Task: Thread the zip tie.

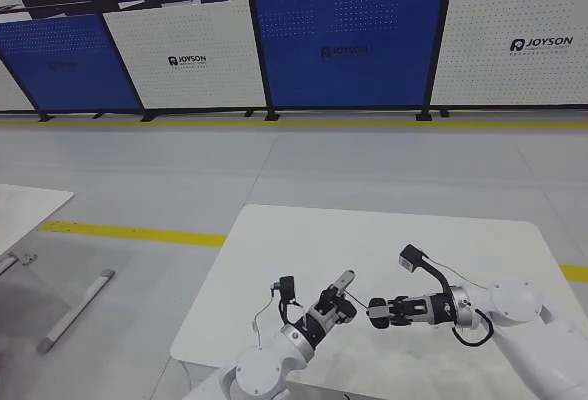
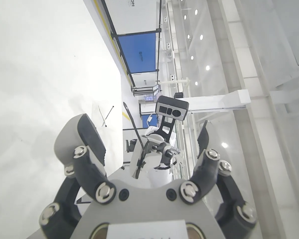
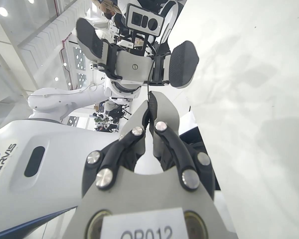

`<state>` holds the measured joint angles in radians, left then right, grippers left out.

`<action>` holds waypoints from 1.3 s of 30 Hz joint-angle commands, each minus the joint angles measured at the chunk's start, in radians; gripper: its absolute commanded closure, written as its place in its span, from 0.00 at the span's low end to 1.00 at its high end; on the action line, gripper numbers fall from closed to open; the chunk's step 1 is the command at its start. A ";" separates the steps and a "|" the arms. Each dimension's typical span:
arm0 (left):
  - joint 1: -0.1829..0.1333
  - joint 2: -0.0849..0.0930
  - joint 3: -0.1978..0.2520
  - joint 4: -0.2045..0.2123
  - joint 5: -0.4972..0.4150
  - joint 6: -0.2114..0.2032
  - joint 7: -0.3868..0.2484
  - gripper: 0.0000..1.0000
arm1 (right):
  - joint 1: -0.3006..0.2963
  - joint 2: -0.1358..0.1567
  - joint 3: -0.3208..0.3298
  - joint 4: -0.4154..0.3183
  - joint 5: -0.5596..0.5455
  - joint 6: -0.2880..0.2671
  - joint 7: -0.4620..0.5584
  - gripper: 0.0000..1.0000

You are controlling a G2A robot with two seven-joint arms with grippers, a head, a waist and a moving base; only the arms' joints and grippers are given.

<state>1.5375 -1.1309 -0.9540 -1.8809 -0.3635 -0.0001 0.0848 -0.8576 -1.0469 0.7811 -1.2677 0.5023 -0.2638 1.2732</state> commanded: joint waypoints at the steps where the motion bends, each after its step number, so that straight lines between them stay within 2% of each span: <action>1: 0.000 0.000 0.000 0.000 -0.001 0.002 0.001 0.00 | 0.000 0.000 0.000 0.000 0.000 0.000 0.000 1.00; 5: -0.001 -0.001 0.000 0.002 -0.001 -0.002 0.000 0.00 | 0.000 0.000 0.000 0.000 0.000 0.000 0.000 1.00; 9: -0.004 -0.004 0.001 0.021 0.025 -0.043 -0.009 0.00 | 0.000 0.000 0.000 0.000 0.000 0.000 0.000 1.00; 11: -0.001 -0.004 -0.001 0.028 0.039 -0.054 -0.016 0.55 | 0.000 0.000 0.000 0.000 0.000 0.000 0.000 1.00; 13: 0.003 -0.004 -0.004 0.031 0.055 -0.062 -0.022 0.76 | 0.000 0.000 0.000 0.000 0.000 0.000 0.000 1.00; 15: 0.009 -0.003 -0.007 0.034 0.070 -0.069 -0.030 0.86 | 0.000 0.000 0.000 0.000 0.000 0.000 0.000 1.00; 21: 0.024 -0.002 -0.020 0.035 0.084 -0.085 -0.057 1.00 | 0.000 0.000 0.000 0.000 0.000 0.000 0.000 1.00; 31: 0.057 0.002 -0.045 0.020 0.104 -0.110 -0.100 1.00 | 0.000 0.000 0.000 0.000 0.000 0.000 0.000 1.00; 32: 0.059 0.003 -0.046 0.018 0.107 -0.112 -0.103 0.98 | 0.000 0.000 0.000 0.000 0.000 0.000 0.000 1.00; 35: 0.067 0.003 -0.048 0.015 0.117 -0.114 -0.115 0.72 | 0.000 0.000 0.000 0.000 0.000 0.000 0.000 1.00; 37: 0.071 0.003 -0.049 0.012 0.123 -0.117 -0.120 0.68 | 0.000 0.000 0.000 0.000 0.000 0.000 0.000 1.00; 39: 0.075 0.003 -0.050 0.009 0.125 -0.120 -0.126 0.69 | 0.000 0.000 0.000 0.000 0.000 0.000 0.000 1.00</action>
<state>1.6107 -1.1274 -1.0034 -1.8702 -0.2391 -0.1184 -0.0387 -0.8576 -1.0469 0.7811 -1.2677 0.5023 -0.2638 1.2732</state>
